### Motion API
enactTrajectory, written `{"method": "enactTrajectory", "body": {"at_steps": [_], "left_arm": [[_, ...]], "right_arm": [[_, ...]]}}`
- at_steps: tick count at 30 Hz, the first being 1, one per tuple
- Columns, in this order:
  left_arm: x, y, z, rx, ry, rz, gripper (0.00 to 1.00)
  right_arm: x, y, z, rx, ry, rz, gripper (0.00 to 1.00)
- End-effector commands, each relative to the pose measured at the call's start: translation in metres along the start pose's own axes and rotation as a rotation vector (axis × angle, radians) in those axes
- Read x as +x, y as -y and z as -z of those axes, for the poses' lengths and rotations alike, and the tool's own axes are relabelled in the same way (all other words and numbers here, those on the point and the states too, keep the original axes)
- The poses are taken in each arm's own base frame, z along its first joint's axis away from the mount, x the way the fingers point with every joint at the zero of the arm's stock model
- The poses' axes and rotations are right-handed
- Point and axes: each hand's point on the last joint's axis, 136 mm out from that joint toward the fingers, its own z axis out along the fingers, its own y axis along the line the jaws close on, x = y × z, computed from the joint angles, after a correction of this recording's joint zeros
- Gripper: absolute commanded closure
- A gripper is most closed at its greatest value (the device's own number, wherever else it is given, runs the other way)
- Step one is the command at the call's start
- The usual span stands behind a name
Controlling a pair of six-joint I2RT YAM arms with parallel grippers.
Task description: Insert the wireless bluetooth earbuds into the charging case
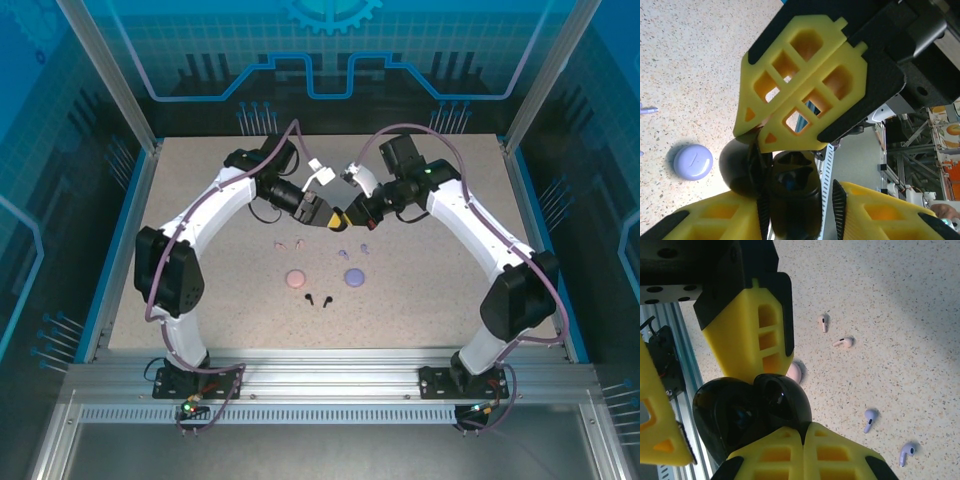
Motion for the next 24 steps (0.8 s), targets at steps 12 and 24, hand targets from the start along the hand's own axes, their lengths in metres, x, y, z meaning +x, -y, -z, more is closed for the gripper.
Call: {"method": "enactTrajectory", "body": {"at_steps": [12, 24], "left_arm": [[-0.005, 0.011, -0.003, 0.056, 0.002, -0.034, 0.76], [-0.006, 0.014, 0.003, 0.013, 0.047, -0.084, 1.0]], "right_arm": [[-0.005, -0.006, -0.001, -0.011, -0.008, 0.022, 1.0], [-0.02, 0.009, 0.016, 0.088, 0.052, -0.035, 0.73]]}}
